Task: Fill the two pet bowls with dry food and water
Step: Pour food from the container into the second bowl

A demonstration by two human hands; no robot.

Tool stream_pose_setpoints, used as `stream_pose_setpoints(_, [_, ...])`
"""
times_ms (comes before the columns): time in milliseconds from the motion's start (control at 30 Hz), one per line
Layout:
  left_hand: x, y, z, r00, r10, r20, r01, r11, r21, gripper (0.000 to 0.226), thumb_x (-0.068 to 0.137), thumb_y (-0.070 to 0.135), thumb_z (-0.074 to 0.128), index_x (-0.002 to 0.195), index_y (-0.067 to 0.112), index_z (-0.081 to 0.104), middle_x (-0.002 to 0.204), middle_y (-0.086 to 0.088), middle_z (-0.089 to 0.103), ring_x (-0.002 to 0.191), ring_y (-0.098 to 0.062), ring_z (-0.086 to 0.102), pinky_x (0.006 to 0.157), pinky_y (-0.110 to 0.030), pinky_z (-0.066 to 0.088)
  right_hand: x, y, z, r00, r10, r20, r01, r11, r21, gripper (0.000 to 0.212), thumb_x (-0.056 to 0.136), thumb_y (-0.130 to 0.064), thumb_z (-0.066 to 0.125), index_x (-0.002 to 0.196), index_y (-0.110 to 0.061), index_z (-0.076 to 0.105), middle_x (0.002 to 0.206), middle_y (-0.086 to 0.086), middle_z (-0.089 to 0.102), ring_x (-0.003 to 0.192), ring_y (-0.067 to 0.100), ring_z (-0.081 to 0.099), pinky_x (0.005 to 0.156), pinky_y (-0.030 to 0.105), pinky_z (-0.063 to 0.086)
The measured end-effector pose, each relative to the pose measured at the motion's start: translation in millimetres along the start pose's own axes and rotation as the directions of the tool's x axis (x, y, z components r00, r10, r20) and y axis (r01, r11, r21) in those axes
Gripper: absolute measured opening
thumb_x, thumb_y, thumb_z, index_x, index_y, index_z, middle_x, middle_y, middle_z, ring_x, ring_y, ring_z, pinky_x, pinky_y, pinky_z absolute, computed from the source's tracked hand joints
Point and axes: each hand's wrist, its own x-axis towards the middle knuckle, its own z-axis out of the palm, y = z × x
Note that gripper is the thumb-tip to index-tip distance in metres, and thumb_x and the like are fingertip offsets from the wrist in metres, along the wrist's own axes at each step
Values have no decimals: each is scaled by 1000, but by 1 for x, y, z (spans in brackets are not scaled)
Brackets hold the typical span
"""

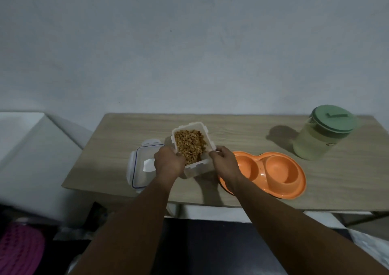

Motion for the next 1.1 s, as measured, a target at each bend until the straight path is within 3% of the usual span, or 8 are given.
stream_pose_setpoints(100, [-8, 31, 0, 1000, 26, 4, -25, 996, -89, 22, 84, 16, 64, 103, 7, 72, 105, -14, 70, 101, -35, 64, 81, -34, 52, -1, -1, -9, 997, 75, 21, -78, 953, 294, 64, 76, -61, 68, 133, -35, 54, 127, 7, 67, 110, 28, 67, 97, 49, 55])
stream_pose_setpoints(300, [-27, 83, 17, 966, 229, 116, -182, 930, -320, 16, 87, 22, 61, 74, 17, 69, 85, -12, 73, 83, -31, 70, 82, -43, 59, -7, -38, -61, 978, 49, -202, 65, 850, 523, 28, 98, -40, 57, 124, -30, 62, 110, 0, 70, 103, 28, 69, 84, 53, 59])
stream_pose_setpoints(367, [-32, 85, 26, 945, 285, 158, -207, 899, -386, 22, 90, 28, 53, 72, 22, 64, 83, -9, 72, 81, -30, 69, 81, -48, 58, -9, -47, -91, 959, -17, -283, 150, 878, 455, 28, 100, -40, 52, 123, -27, 63, 109, 2, 71, 101, 27, 70, 86, 54, 59])
stream_pose_setpoints(467, [-41, 65, 39, 918, 306, 252, -235, 932, -278, 21, 93, 32, 53, 107, 21, 64, 108, 0, 66, 96, -19, 60, 91, -34, 50, -15, -49, -143, 915, -77, -397, 203, 937, 285, 34, 101, -44, 50, 122, -22, 64, 110, -3, 67, 102, 20, 64, 93, 49, 53])
stream_pose_setpoints(600, [-40, 15, 70, 832, 314, 457, -392, 916, 86, 88, 77, 54, 72, 148, 15, 38, 149, -7, 45, 133, -26, 46, 108, -39, 40, -24, -39, -191, 896, -150, -418, 192, 980, 60, 50, 86, -65, 53, 118, -30, 71, 118, -5, 69, 114, 22, 62, 100, 54, 50])
stream_pose_setpoints(767, [-26, -24, 111, 747, 410, 523, -496, 868, 27, 102, 46, 85, 74, 134, 47, 41, 132, 14, 59, 119, -13, 59, 95, -44, 52, -31, -15, -209, 882, -280, -379, 238, 959, -153, 46, 88, -66, 50, 108, -33, 75, 110, -10, 72, 109, 16, 65, 99, 53, 51])
stream_pose_setpoints(933, [-31, -14, 103, 662, 472, 582, -588, 809, 12, 112, 44, 72, 81, 142, 54, 28, 137, 19, 57, 126, -17, 55, 102, -48, 47, -31, -8, -204, 871, -359, -336, 278, 923, -266, 46, 93, -61, 52, 115, -26, 73, 108, -6, 75, 103, 12, 68, 92, 46, 56])
stream_pose_setpoints(1100, [-30, -11, 91, 669, 401, 626, -584, 805, 107, 94, 44, 64, 80, 130, 51, 43, 123, 15, 65, 121, -25, 58, 98, -48, 49, -31, -11, -199, 834, -472, -286, 360, 858, -366, 25, 97, -47, 57, 109, -32, 73, 97, -18, 72, 91, -7, 66, 79, 34, 57])
